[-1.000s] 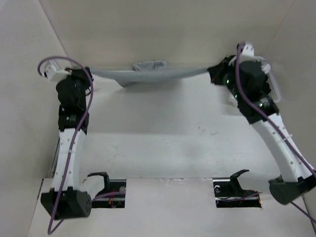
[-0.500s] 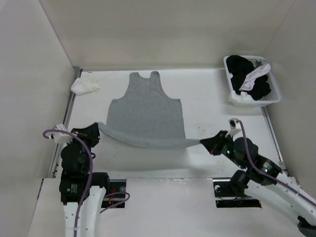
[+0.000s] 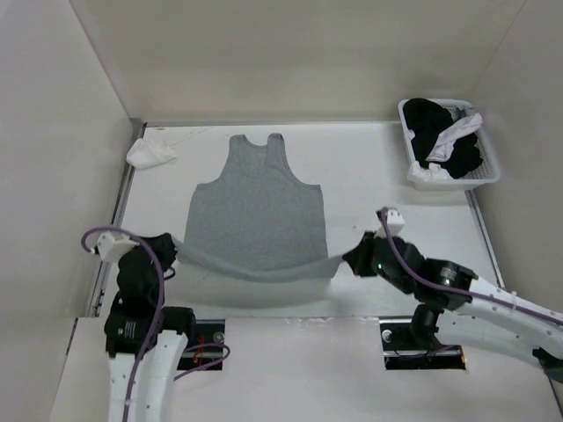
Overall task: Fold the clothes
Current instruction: Fold the tank top
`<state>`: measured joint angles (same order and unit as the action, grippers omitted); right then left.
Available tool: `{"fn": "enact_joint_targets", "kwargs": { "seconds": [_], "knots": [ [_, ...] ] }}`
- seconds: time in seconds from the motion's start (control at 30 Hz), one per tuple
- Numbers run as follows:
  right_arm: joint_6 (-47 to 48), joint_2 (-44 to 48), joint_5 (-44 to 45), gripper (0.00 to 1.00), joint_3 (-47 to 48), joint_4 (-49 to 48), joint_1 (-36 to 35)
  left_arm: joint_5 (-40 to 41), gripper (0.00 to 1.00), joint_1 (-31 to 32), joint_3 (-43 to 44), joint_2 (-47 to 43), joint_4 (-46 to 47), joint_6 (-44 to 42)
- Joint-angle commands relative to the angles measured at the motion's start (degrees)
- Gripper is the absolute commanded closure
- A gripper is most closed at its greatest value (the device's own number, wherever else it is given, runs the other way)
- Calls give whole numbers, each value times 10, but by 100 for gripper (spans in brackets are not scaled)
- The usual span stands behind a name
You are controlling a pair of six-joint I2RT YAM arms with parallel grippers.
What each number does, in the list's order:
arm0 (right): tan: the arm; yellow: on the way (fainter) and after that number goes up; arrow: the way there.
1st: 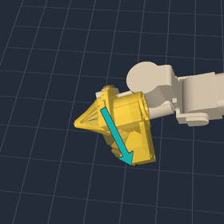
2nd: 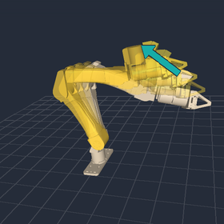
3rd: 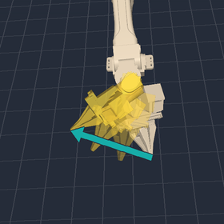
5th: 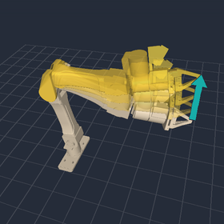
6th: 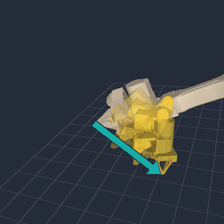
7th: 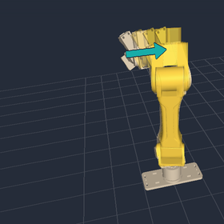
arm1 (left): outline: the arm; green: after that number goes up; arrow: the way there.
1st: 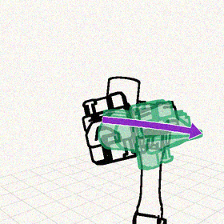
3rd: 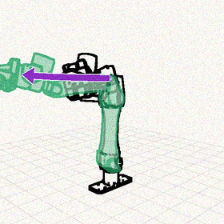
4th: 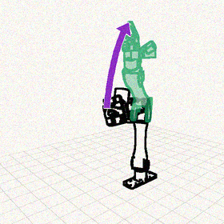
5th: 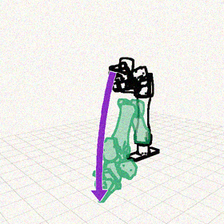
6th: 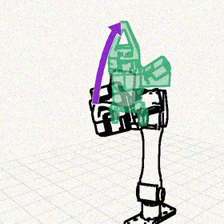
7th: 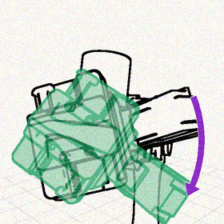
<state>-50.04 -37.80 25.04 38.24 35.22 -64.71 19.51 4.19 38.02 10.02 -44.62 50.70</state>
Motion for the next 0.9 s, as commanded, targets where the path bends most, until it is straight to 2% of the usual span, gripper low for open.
{"fn": "enact_joint_targets", "kwargs": {
  "seconds": [0.0,0.1,0.17,0.23,0.47,0.73,0.8,0.83,0.87],
  "knots": [
    [122,-63,-29,100,61,-138,126,26,97,-5,-8,106,162,11],
    [156,-145,-162,100,103,-225,283,33,97,-22,26,225,281,8],
    [161,-211,-213,100,145,-259,349,33,97,-31,50,299,338,12],
    [167,-280,-234,100,193,-288,386,33,97,-44,78,386,390,11],
    [182,-530,-277,100,425,-312,455,1,97,-107,166,653,521,40],
    [181,-814,-289,100,721,-266,485,-10,96,-103,414,949,550,-11],
    [167,-879,-290,97,791,-266,487,-6,91,-103,449,990,553,-13],
    [159,-901,-290,93,818,-264,488,-11,85,-104,469,1011,553,-14],
    [148,-922,-287,83,841,-268,488,-21,77,-104,486,1025,548,-16]
  ]
}}
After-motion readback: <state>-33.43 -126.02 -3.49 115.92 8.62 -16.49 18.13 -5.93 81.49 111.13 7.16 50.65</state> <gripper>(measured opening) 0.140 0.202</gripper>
